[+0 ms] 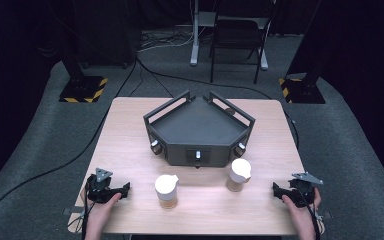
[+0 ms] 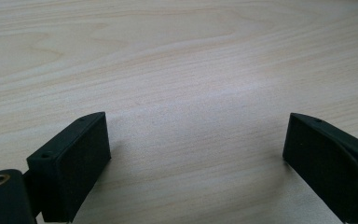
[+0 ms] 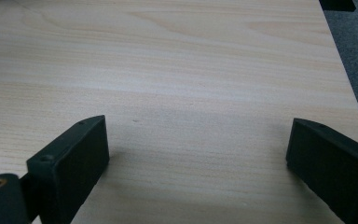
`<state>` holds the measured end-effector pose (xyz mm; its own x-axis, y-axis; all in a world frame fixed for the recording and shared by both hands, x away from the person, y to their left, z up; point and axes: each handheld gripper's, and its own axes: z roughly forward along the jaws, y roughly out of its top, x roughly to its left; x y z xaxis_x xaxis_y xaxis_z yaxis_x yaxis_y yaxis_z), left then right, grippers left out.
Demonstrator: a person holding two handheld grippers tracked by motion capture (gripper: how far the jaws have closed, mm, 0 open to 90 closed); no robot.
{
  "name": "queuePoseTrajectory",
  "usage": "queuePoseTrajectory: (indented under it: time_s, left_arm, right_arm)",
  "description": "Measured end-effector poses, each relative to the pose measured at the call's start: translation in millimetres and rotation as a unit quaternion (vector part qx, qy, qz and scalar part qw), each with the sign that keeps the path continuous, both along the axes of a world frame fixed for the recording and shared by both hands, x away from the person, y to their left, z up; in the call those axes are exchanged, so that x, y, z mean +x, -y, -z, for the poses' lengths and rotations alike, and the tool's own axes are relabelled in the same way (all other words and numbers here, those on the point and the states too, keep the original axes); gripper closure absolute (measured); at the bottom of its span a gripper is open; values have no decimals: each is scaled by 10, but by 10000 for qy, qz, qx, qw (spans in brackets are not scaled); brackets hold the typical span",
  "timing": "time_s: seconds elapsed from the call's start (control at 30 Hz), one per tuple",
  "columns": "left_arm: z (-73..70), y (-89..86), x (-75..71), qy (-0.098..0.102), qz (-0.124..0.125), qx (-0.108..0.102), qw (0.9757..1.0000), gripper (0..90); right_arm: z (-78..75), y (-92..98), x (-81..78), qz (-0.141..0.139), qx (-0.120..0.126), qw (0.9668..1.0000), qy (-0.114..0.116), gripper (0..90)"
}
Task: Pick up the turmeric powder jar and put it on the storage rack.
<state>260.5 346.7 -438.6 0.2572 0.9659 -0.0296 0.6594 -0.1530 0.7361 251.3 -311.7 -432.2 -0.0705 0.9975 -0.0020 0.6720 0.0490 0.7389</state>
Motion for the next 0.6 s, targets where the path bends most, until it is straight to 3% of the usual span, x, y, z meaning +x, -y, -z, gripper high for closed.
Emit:
queuePoseTrajectory:
  time_s: [0.6]
  left_arm:
    - [-3, 20, 14, -6, 68, 69, 10000, 69]
  right_arm:
    - [0, -1, 0, -1, -3, 10000, -1, 48]
